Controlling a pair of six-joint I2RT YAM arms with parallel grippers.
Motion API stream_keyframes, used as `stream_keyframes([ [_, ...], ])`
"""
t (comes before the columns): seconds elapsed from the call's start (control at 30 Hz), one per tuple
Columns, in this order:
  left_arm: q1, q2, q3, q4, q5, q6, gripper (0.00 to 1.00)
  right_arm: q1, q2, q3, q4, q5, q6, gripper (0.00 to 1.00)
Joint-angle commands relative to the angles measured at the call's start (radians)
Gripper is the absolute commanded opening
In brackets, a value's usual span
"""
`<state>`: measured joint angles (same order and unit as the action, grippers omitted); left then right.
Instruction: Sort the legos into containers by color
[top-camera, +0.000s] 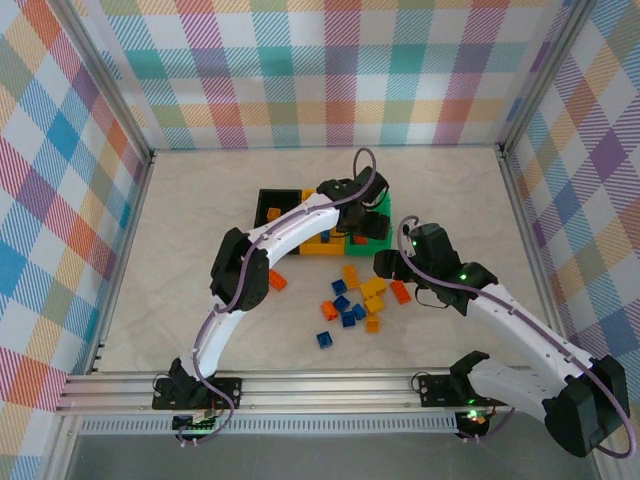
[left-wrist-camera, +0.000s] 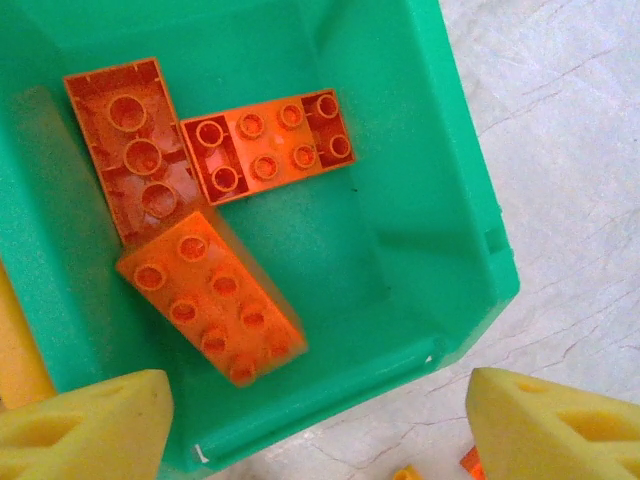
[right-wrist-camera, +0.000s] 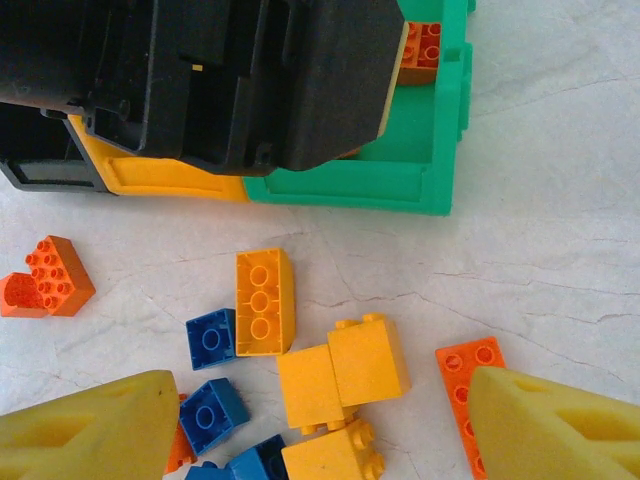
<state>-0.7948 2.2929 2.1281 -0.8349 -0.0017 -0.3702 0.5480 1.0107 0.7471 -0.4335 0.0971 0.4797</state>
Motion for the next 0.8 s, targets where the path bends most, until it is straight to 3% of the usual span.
stream_keyframes([
  [0.0,0.004,-0.088,-0.060,-0.023,-0.021,0.010,0.80,-0.008,-0.008,-0.011,-0.020,0.001,-0.001,0.77],
  [0.17,0.002,-0.253,-0.295,0.052,-0.010,0.000,0.84,-0.007,0.012,-0.009,-0.044,-0.007,0.002,0.77],
  [0.37,0.001,-0.537,-0.697,0.188,0.018,-0.066,1.00,-0.016,0.093,-0.031,-0.107,0.010,0.019,0.71],
  [0.6,-0.014,-0.831,-1.033,0.275,-0.028,-0.163,1.00,-0.064,0.226,-0.077,-0.114,0.035,0.045,0.67],
  [0.77,0.024,-0.952,-1.172,0.290,-0.022,-0.208,1.00,-0.084,0.284,-0.056,-0.123,0.042,0.056,0.64],
])
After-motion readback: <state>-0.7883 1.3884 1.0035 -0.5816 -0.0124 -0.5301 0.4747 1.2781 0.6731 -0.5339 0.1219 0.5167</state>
